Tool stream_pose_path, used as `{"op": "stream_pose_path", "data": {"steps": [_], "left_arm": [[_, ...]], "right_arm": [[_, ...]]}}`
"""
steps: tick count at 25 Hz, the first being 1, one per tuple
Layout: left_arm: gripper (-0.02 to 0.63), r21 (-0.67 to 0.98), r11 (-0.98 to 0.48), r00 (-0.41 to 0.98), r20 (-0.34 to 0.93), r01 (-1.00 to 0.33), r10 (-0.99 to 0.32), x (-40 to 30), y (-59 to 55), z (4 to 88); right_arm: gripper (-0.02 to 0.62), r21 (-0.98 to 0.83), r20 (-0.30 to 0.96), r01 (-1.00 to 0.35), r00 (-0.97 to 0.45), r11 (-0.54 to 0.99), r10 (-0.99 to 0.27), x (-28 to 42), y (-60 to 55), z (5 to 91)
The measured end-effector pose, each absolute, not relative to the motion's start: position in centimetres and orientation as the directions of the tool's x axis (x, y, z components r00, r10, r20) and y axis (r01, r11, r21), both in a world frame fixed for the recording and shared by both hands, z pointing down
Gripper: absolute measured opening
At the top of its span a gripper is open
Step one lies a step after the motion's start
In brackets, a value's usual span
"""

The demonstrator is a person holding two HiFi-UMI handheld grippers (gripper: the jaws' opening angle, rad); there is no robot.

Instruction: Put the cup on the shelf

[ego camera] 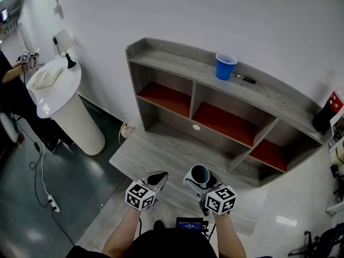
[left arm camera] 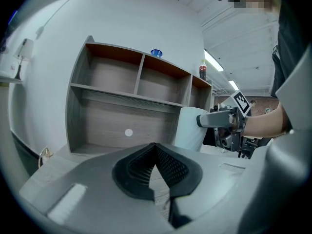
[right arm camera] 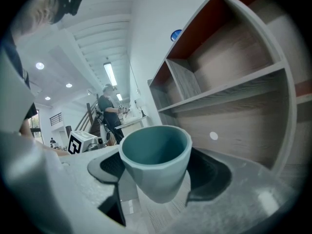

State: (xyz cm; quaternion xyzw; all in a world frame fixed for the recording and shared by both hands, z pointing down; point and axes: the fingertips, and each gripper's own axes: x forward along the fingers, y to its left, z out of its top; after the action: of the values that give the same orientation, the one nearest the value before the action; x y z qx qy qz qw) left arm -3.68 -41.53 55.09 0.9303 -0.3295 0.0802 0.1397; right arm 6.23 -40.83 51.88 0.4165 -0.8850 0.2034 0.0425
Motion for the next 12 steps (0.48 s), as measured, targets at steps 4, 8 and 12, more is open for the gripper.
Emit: {"op": "stream_pose_path", "data": {"steps": [4,8,12], "left_arm": [[-0.008,0.232,-0.735,0.771,0.216,-0.637,-0.599,-3.1,-41.7,54.7],[-0.008,0.246,-0.733,0.774,0.203,-0.634,-0.600,-2.1,-41.9,54.2],[-0.006,0.244,-0.741,0.780,0.192,-0.626,-0.596,-1.1,-42.4,54.0]], "right_arm": [[0.377,-0.333,0.250,-0.744,-0.662,0.580,-0.706,6.7,-41.0,52.4],[0.377,-0.343,0.260,-0.730,-0.679,0.592,-0.687,7.3,-41.3,53.1],[0.377,-0.336,0.278,-0.719,-0.693,0.609,-0.665,7.7,-42.2,54.1]]}}
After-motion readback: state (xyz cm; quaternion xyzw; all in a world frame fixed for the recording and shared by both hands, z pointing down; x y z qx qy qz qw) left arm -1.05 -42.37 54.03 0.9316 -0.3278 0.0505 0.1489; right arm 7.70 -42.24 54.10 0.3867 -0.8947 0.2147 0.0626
